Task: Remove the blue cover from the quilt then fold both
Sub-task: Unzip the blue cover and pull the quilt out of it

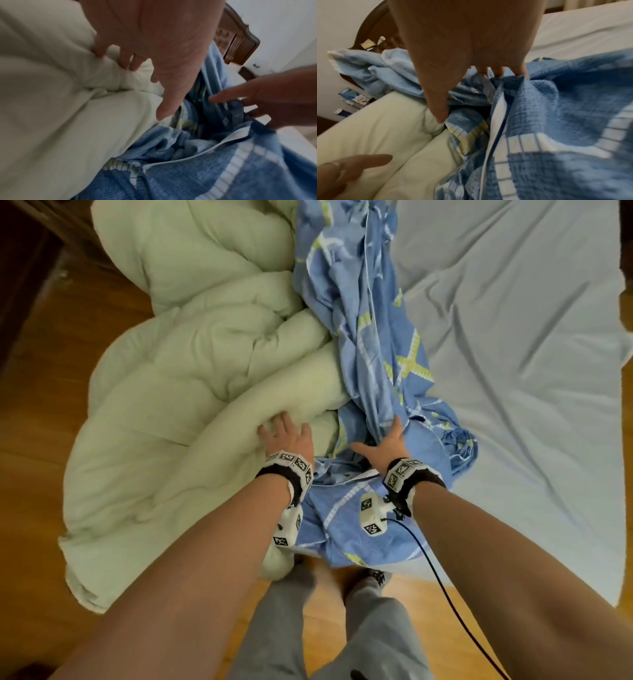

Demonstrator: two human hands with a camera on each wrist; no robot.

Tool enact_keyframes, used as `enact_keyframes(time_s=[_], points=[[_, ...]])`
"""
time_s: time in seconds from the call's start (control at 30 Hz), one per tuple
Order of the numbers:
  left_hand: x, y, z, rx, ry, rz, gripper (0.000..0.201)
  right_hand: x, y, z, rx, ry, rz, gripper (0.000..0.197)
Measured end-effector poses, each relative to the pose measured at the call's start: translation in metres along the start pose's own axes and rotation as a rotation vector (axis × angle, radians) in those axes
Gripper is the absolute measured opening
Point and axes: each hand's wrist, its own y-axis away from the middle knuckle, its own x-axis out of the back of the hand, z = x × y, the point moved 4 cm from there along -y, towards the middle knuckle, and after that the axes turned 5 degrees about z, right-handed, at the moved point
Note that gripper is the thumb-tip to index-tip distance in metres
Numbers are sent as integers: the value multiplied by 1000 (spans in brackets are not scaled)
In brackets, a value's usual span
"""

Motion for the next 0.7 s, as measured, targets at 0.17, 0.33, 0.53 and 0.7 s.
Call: enact_keyframes(time_s=[0.17,0.33,0.53,0.7], points=[[-43,-38,3,113,-87,-66,89,-69,-36,-7,-67,157,-90,136],[-68,-66,-1,189,-73,-47,46,-106,-64,2,-129,231,91,127],[-23,-65,-15,230,213,-158,27,-61,-66,21,-204,239,-55,47],[61,-46,-65,297,602,-111,36,17,-36,-3,-145,252,-75,16]])
